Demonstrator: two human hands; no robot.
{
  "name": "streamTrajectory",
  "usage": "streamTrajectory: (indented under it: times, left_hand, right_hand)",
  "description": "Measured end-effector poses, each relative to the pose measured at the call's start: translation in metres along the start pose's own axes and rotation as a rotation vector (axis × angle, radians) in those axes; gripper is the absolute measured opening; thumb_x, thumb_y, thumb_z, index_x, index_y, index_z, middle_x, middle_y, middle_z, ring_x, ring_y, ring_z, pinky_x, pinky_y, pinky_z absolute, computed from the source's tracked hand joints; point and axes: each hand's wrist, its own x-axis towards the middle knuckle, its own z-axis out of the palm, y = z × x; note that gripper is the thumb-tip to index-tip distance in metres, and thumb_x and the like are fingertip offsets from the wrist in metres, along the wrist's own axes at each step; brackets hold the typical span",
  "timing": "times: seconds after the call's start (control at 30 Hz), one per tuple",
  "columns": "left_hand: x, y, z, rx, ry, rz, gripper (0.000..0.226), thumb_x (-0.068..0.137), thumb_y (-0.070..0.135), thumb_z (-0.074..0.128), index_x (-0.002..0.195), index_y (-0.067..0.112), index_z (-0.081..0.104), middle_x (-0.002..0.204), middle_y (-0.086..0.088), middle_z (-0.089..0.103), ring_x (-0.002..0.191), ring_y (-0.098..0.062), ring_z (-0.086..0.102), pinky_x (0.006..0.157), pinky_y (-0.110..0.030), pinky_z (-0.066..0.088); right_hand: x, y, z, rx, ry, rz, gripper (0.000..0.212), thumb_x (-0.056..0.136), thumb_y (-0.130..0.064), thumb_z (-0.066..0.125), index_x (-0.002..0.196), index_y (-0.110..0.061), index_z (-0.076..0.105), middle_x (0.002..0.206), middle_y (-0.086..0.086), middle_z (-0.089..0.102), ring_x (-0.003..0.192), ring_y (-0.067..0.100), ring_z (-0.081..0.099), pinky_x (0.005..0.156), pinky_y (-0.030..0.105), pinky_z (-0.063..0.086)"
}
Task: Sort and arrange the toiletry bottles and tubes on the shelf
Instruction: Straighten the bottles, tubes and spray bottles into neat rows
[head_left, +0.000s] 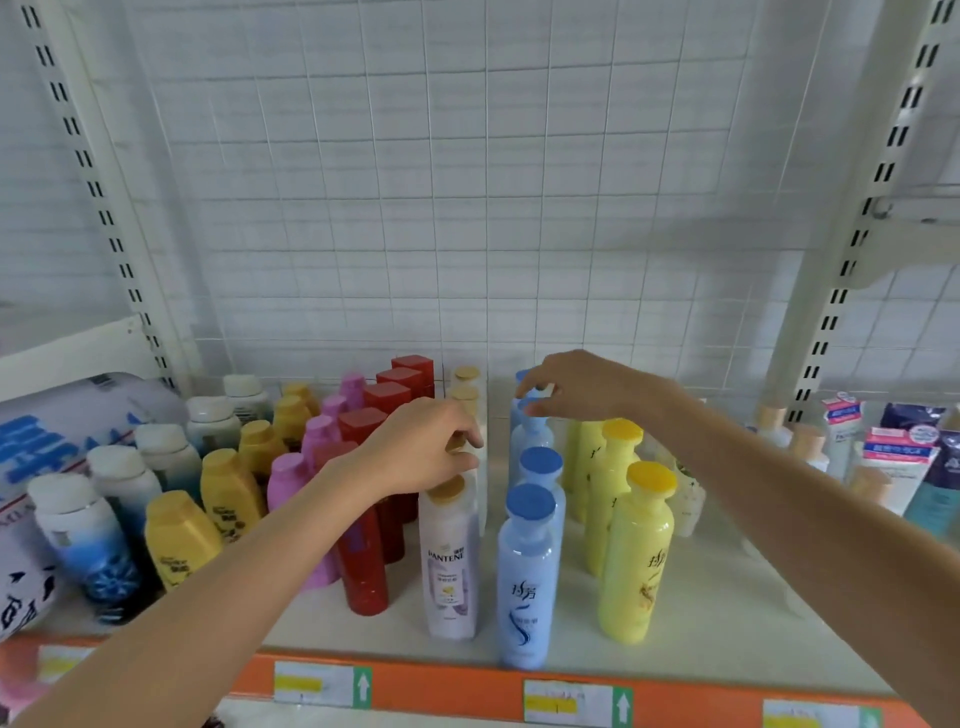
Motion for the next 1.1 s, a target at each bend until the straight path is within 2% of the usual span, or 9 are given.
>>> streamTrajectory:
  times: [0.13,0.2,0.33,0.43,0.73,0.83,0.93,1.0,1.1]
  left_hand:
    - [0.003,-0.004,0.002,-0.037,-0.002,-0.011,0.019,0.081,0.028,0.066,0.099,0.023,0.069,0.099,0.008,0.066,0.094,-0.011,0.060,0.088,-0.034,0.049]
    - [0.004,-0.003,0.003,-0.047,0.009,-0.035,0.017,0.081,0.028,0.067,0.097,0.024,0.069,0.098,0.008,0.066,0.093,-0.011,0.060,0.087,-0.034,0.049]
    - [0.004,-0.001,0.005,-0.052,0.058,-0.051,0.015,0.080,0.027,0.068,0.095,0.026,0.070,0.097,0.010,0.066,0.089,-0.009,0.061,0.085,-0.034,0.051]
    - [0.003,-0.002,0.006,-0.043,0.075,-0.069,0.014,0.080,0.027,0.068,0.094,0.028,0.070,0.097,0.011,0.067,0.088,-0.008,0.062,0.083,-0.033,0.052]
    - [-0.001,0.003,0.014,0.073,0.143,-0.057,0.019,0.086,0.028,0.059,0.103,0.031,0.067,0.106,0.012,0.064,0.098,-0.011,0.059,0.074,-0.023,0.040]
    - [-0.004,0.002,0.014,0.043,0.139,-0.062,0.020,0.087,0.026,0.058,0.104,0.029,0.068,0.106,0.010,0.064,0.098,-0.012,0.059,0.078,-0.026,0.045]
    - [-0.006,0.004,0.013,-0.001,0.132,-0.051,0.019,0.088,0.023,0.057,0.103,0.025,0.069,0.107,0.008,0.064,0.098,-0.012,0.059,0.084,-0.029,0.047]
    - [-0.006,0.006,0.013,0.000,0.131,-0.054,0.019,0.089,0.022,0.056,0.104,0.025,0.068,0.108,0.009,0.063,0.099,-0.011,0.059,0.085,-0.027,0.046]
    - [-0.006,0.006,0.014,0.004,0.147,-0.052,0.019,0.088,0.021,0.058,0.104,0.025,0.068,0.104,0.008,0.065,0.096,-0.011,0.059,0.080,-0.023,0.043]
  right_hand:
    - [-0.037,-0.020,-0.013,0.062,-0.180,-0.097,0.027,0.092,-0.040,0.049,0.112,-0.031,0.063,0.107,-0.005,0.063,0.085,-0.002,0.049,0.075,0.005,0.034]
    - [-0.044,-0.021,-0.006,0.018,-0.243,-0.127,0.030,0.089,-0.040,0.054,0.119,-0.035,0.057,0.107,-0.009,0.060,0.085,0.003,0.049,0.073,0.011,0.036]
    - [-0.041,-0.015,0.011,0.014,-0.138,-0.169,0.033,0.087,-0.031,0.059,0.120,-0.026,0.056,0.071,-0.012,0.042,0.067,0.004,0.044,0.060,0.016,0.031]
    - [-0.035,-0.009,0.015,0.041,-0.069,-0.158,0.031,0.088,-0.026,0.058,0.118,-0.023,0.057,0.064,-0.011,0.039,0.060,0.003,0.040,0.056,0.016,0.029]
    - [-0.017,0.002,0.023,0.024,-0.004,-0.140,0.032,0.086,-0.029,0.058,0.118,-0.025,0.058,0.064,-0.010,0.042,0.064,0.012,0.046,0.063,0.027,0.039]
    - [-0.022,-0.002,0.016,-0.069,-0.009,-0.140,0.032,0.087,-0.037,0.055,0.119,-0.031,0.056,0.086,-0.004,0.050,0.083,0.018,0.053,0.075,0.033,0.044]
    - [-0.036,-0.017,0.002,-0.094,0.071,-0.167,0.033,0.087,-0.054,0.046,0.111,-0.035,0.057,0.101,-0.005,0.052,0.086,0.014,0.054,0.078,0.031,0.045]
    - [-0.050,-0.032,-0.003,-0.008,0.018,-0.221,0.042,0.081,-0.067,0.041,0.099,-0.034,0.061,0.095,-0.009,0.057,0.083,0.009,0.056,0.075,0.028,0.046]
    - [-0.068,-0.047,0.009,-0.022,-0.126,-0.249,0.043,0.078,-0.067,0.049,0.101,-0.031,0.058,0.084,-0.005,0.060,0.073,0.010,0.056,0.065,0.028,0.045]
